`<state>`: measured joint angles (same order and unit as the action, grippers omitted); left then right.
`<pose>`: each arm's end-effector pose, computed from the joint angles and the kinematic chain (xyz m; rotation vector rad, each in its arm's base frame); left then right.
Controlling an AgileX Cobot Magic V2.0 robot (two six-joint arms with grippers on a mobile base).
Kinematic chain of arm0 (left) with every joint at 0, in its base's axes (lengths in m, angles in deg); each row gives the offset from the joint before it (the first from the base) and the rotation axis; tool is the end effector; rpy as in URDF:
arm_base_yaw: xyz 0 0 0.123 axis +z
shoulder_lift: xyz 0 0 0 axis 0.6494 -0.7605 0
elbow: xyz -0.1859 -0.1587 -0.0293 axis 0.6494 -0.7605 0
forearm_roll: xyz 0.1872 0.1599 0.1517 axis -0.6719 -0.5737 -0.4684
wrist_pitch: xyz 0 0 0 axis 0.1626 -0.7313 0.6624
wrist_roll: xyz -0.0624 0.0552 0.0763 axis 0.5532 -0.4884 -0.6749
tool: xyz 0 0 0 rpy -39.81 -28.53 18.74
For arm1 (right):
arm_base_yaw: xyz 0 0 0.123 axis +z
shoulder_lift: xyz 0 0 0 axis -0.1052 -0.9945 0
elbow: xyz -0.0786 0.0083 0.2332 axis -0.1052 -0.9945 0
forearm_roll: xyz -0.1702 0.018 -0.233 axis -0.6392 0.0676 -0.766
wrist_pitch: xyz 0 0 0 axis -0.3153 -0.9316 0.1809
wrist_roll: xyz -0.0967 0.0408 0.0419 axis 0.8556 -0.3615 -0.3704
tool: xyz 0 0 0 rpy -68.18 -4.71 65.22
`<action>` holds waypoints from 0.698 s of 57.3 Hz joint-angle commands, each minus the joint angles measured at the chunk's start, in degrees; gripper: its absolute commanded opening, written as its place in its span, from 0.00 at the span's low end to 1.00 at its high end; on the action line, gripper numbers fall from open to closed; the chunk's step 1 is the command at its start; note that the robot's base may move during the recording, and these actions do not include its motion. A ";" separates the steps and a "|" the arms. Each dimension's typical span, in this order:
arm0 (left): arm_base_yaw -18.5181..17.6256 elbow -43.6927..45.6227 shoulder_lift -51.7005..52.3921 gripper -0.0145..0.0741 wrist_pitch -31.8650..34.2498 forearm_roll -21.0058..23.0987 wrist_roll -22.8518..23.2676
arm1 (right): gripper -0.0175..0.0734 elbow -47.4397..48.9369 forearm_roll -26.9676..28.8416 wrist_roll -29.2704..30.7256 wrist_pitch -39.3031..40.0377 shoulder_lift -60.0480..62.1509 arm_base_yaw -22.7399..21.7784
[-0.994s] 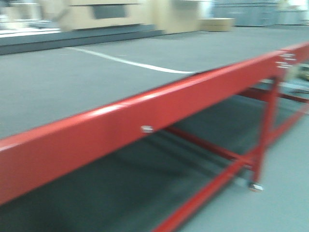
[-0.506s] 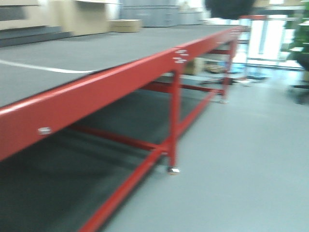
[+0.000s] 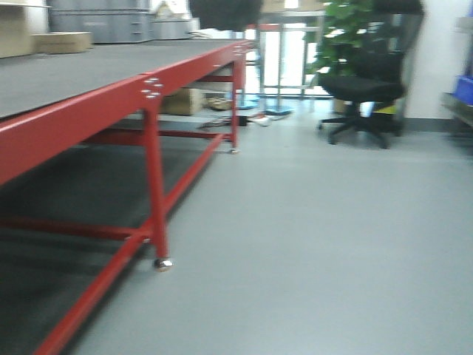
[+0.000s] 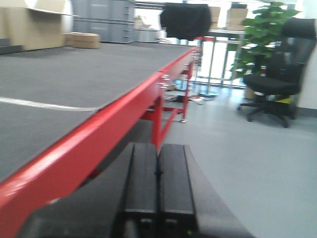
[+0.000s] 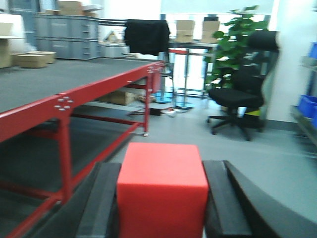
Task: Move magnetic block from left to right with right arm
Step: 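Drive along the red-framed table toward the black office chair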
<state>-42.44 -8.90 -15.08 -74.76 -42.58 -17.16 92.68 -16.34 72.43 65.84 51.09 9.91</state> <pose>0.1552 -0.0048 0.2089 -0.0171 1.4629 -0.0676 0.1566 0.0105 0.3072 -0.0331 1.4603 0.0732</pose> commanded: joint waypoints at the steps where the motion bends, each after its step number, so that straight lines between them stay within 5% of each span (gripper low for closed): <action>1: -0.01 -0.44 0.68 0.02 4.95 0.27 -0.01 | 0.44 1.58 0.00 0.35 5.24 -0.46 -0.30; 40: -0.01 -0.44 0.68 0.02 4.95 0.27 -0.01 | 0.44 1.58 0.00 0.35 5.24 -0.46 -0.30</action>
<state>-42.44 -8.90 -15.08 -74.76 -42.58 -17.16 92.68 -16.34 72.43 65.84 51.09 9.91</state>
